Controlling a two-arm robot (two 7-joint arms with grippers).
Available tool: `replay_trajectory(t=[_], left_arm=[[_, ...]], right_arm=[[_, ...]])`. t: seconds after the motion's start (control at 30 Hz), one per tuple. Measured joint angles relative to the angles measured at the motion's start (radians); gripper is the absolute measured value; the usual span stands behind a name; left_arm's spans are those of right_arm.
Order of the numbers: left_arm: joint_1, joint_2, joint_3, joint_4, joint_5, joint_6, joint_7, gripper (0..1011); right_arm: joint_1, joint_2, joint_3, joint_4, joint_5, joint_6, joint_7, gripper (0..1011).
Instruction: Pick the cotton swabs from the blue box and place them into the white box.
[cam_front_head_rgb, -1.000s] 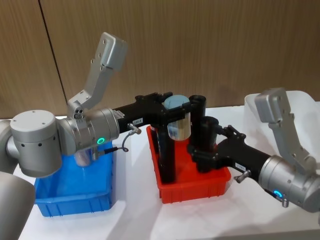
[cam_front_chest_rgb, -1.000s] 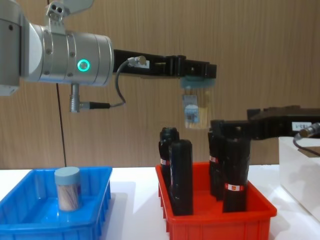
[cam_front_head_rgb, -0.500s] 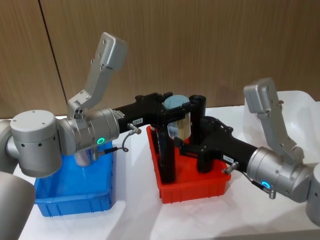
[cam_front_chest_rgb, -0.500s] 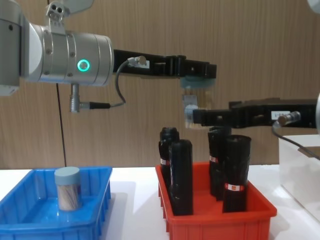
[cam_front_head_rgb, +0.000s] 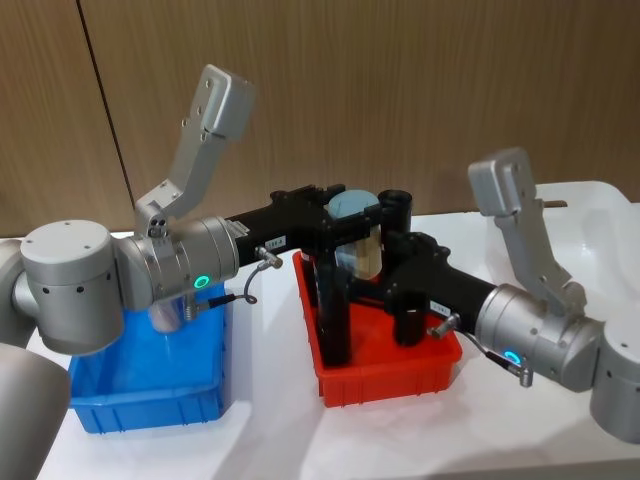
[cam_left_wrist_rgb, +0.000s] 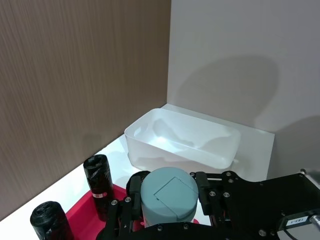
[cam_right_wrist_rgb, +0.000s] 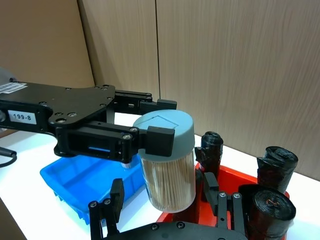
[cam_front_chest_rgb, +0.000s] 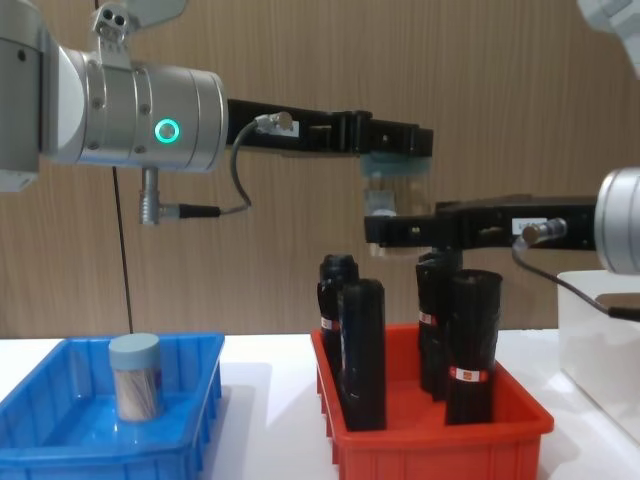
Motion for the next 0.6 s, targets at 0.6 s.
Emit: replay_trajectory(t=[0.6], left_arm=[[0.0,0.0,0.0,0.0,0.0,0.0,0.0,669]], right_arm=[[0.053,-0.033,-0.014,0.079,-0.007,-0.011,-0.001,882]])
